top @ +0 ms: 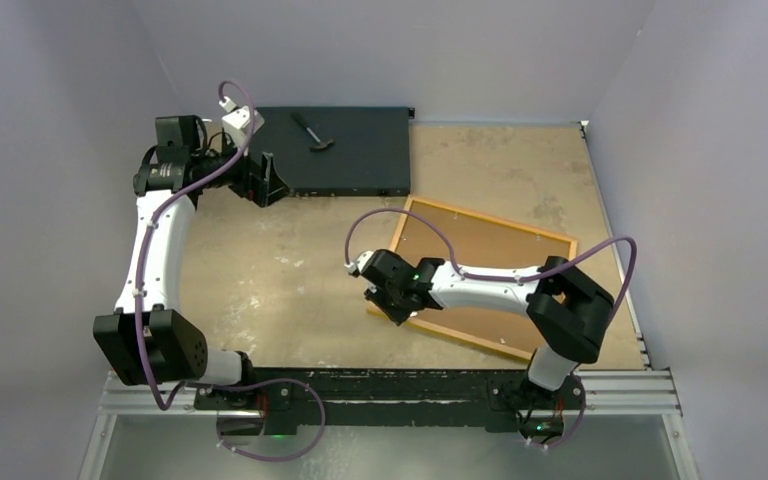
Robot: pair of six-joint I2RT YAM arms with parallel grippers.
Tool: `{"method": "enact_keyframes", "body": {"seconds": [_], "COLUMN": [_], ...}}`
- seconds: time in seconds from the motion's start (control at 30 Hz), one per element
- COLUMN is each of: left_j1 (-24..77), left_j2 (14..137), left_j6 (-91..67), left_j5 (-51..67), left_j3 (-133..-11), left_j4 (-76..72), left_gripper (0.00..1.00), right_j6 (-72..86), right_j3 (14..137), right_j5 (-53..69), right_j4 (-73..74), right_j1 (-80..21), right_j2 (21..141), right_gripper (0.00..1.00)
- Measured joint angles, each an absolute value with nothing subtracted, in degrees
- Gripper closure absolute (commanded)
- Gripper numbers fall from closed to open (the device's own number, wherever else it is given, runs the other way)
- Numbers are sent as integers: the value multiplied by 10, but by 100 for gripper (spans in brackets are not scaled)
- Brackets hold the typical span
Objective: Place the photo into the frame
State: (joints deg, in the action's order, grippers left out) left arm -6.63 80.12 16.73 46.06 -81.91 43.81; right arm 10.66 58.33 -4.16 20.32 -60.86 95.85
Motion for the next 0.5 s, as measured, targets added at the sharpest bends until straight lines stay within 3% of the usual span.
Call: {"method": "enact_keyframes", "body": {"seconds": [0.5], "left_j1": [-67], "left_j2": [788], "left_j6": [409], "left_j5": [555], "left_j3": [-788], "left_j4": [565], "left_gripper": [0], "right_j6": [84], "right_j3": [734], "right_j5": [75], "right_j4": [223], "right_j1": [-690], "right_j2": [959], "right_gripper": [100]}}
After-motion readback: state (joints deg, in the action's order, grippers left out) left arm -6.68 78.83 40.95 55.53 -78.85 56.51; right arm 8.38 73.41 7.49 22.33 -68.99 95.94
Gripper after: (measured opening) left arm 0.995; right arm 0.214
